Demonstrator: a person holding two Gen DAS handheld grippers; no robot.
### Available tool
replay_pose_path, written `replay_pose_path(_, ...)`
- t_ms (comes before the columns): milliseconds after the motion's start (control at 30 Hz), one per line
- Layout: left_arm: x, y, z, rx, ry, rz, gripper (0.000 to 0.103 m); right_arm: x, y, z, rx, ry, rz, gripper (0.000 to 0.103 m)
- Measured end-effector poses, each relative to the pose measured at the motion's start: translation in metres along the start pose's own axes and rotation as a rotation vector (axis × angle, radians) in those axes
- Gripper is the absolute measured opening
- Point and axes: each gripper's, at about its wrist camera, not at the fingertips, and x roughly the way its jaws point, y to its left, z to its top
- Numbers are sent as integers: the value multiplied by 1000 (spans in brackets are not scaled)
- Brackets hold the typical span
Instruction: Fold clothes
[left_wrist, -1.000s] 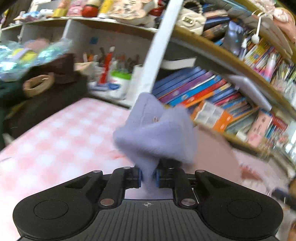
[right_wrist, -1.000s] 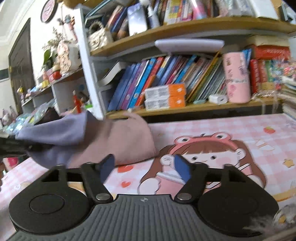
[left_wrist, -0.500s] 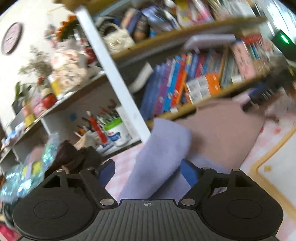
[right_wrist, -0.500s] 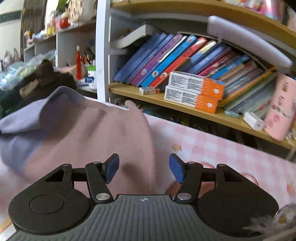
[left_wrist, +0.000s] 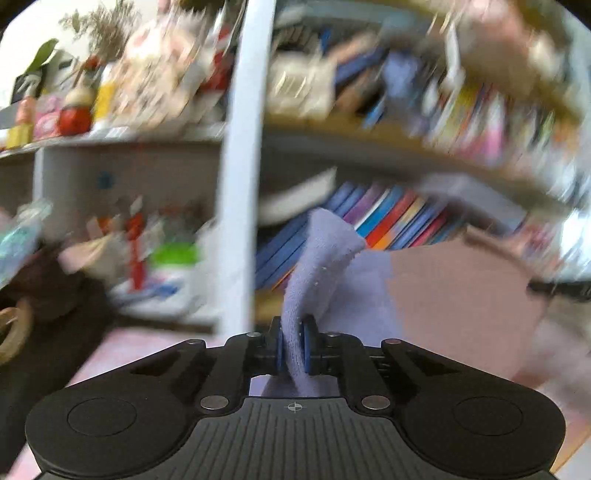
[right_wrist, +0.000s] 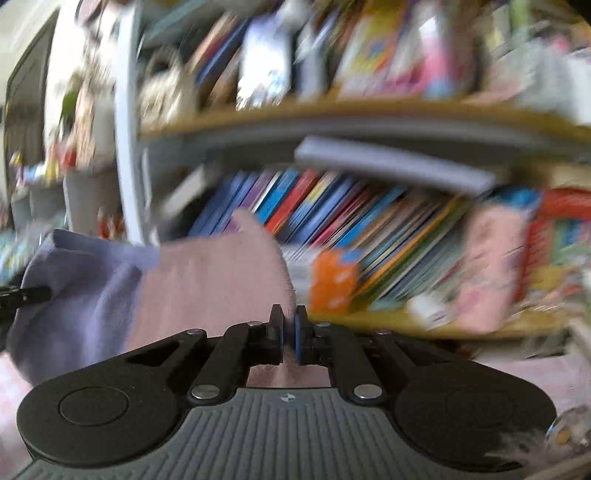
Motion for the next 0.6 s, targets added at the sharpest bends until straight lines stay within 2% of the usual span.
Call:
replay_pose_path(67,-26,-13,-2,4,-65,-120,9,-36,-13,-8,4,12,26,5)
replay_pose_path(100,-41,-16,-9,18,-70,-188,9,-54,-19,-13,6,19,39,5)
replay_pose_path(167,-69,-19,-32,74,-20,-266,9,-89,-31,-21,10,31,65,5)
replay_pose_path(200,-79,-19,-44,110,45,-288,9,-107,-38,-25,12,37,78,5)
replay_pose_path(233,-90,-18,-58,152,145,-287,15,-123,-42,-34,3,75,91,6)
replay_pose_path(300,-110,-12,-79,218,283,-244,16,-143,-46,-54,-53,190,81,10)
replay_pose_path(367,-126,-3,-83,251,324,-170,21,-160,-51,-69,-102,287,55,22)
replay_pose_path(400,-134,2,-85,267,342,-132,30,-167,-56,-69,-99,295,33,26)
replay_pose_path(433,-142,7,-87,283,359,-94,43,-174,-61,-66,-85,281,8,29)
replay_pose_path(500,-148,13,-79,265,318,-14,62,-184,-70,-60,-56,247,-42,36)
replay_pose_path(567,-141,10,-66,240,249,3,67,-182,-72,-50,-20,205,-78,39)
replay_pose_path(600,-135,5,-62,232,225,-19,69,-177,-72,-45,-1,192,-78,40)
